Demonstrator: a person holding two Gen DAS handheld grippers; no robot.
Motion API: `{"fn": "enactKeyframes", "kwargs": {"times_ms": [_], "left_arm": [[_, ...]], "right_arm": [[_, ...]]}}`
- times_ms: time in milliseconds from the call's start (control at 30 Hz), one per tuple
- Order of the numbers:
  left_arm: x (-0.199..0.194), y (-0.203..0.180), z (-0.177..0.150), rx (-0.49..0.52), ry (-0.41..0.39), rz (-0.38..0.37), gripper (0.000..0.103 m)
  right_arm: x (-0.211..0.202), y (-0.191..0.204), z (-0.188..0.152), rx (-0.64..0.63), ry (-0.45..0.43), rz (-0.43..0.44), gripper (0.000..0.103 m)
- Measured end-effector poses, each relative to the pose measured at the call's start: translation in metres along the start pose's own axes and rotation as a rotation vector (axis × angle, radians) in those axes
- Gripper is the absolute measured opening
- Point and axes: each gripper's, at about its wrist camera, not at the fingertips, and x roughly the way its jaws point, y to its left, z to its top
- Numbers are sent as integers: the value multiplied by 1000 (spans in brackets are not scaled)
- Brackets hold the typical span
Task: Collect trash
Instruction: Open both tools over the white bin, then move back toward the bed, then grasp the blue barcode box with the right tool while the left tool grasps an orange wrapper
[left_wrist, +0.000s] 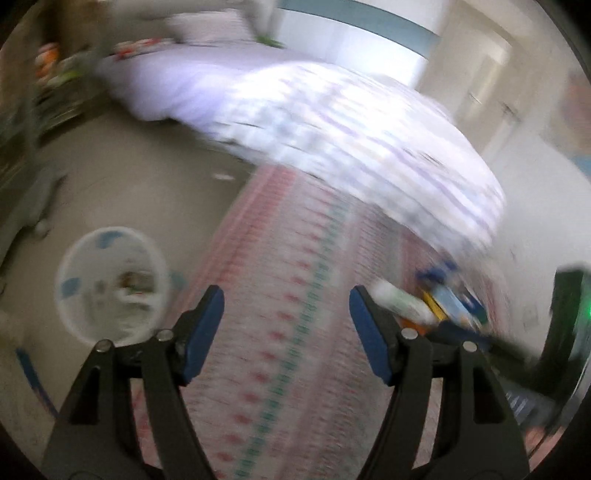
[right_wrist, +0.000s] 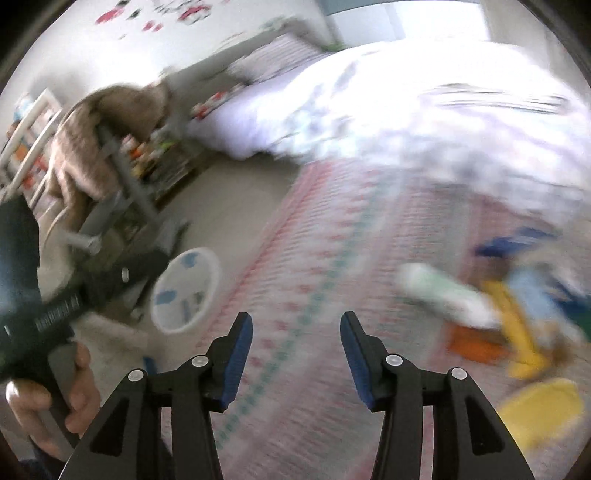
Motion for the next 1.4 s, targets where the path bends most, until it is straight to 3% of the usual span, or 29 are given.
{"fn": "enactKeyframes", "kwargs": {"times_ms": [133, 367, 600, 700, 767, 867, 900, 933, 1000, 1133, 1167, 1200, 1400], "left_arm": [[23, -49, -7, 90, 75, -76, 71], [94, -125, -34, 198, 213, -77, 71], [162, -146, -46, 158, 329, -118, 71], [173, -145, -48, 120, 349, -148, 71], [178, -145, -50, 86, 350, -159, 71], [179, -153, -50, 99, 309, -153, 71], [179, -157, -51, 113, 290, -139, 63], [180, -161, -51, 122, 285, -136, 44], [184, -168, -53, 152, 288, -134, 27], [181, -169, -52, 124, 292, -158, 24], [179, -169, -51, 124, 286, -159, 21], [176, -168, -50, 126, 283, -159, 8], [155, -167, -43, 119, 279, -183, 8]], "right_arm": [[-53, -63, -5, 98, -83, -98, 54], [-88, -136, -15, 258, -177, -136, 54], [-91, -153, -25, 281, -179, -163, 54], [-96, -158, -27, 275, -184, -178, 54], [-100, -163, -26, 269, -196, -219, 54], [-100, -179, -26, 310, -192, -214, 54], [-99, -184, -25, 327, -190, -211, 54], [-98, -189, -25, 341, -188, -212, 54], [-97, -196, -24, 361, -188, -218, 54], [-92, -212, -23, 428, -179, -186, 54], [-90, -216, -24, 445, -175, -182, 54], [-89, -217, -24, 449, -174, -184, 54], [-81, -219, -24, 442, -149, -200, 54]]}}
